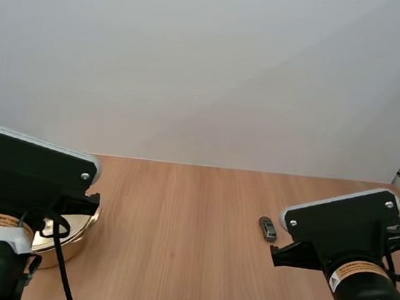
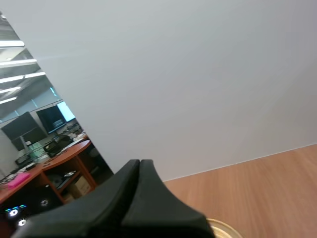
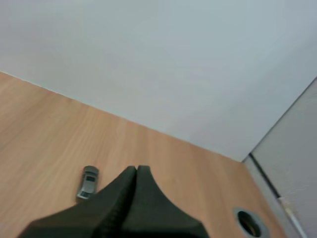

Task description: Open the pot, put the car inside, and close it

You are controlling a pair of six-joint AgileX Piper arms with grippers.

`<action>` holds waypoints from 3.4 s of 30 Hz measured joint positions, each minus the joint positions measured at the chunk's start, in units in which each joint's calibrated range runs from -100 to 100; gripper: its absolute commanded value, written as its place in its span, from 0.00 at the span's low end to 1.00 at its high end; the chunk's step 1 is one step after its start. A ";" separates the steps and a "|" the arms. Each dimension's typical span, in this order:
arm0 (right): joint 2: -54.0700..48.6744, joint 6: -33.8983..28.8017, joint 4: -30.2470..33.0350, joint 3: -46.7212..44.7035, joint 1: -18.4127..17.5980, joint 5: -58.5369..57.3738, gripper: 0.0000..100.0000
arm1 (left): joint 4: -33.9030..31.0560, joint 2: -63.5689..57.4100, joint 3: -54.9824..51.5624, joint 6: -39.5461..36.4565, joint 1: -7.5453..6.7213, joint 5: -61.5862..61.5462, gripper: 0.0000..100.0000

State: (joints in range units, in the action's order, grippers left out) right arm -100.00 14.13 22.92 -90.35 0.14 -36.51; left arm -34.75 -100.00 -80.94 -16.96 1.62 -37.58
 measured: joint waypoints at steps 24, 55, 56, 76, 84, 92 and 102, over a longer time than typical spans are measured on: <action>0.00 22.73 -8.12 7.04 0.00 -14.34 0.00 | 2.19 23.38 15.48 -2.10 0.26 -24.69 0.00; 0.00 22.84 -9.70 7.04 0.00 -14.34 0.00 | 5.98 64.44 38.67 13.73 1.57 -57.55 0.91; 0.00 22.84 -9.70 7.04 0.00 -14.34 0.00 | 6.29 64.44 38.67 14.30 1.57 -57.55 0.91; 0.00 22.84 -9.70 7.04 0.00 -14.51 0.00 | 19.37 75.21 38.67 28.52 10.39 -55.69 0.90; 0.00 22.84 -9.70 7.04 0.00 -14.51 0.00 | 27.05 79.86 38.67 37.90 15.38 -50.28 0.74; 0.00 22.84 -9.70 7.04 0.00 -14.51 0.00 | 31.78 82.18 38.67 40.19 15.38 -47.46 0.50; 0.00 22.84 -9.70 7.04 0.00 -14.51 0.00 | 31.46 84.93 39.10 40.19 15.38 -46.48 0.61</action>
State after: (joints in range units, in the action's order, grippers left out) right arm -100.00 36.97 13.22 -83.31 0.14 -51.02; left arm -3.29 -15.07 -41.84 23.24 17.00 -84.06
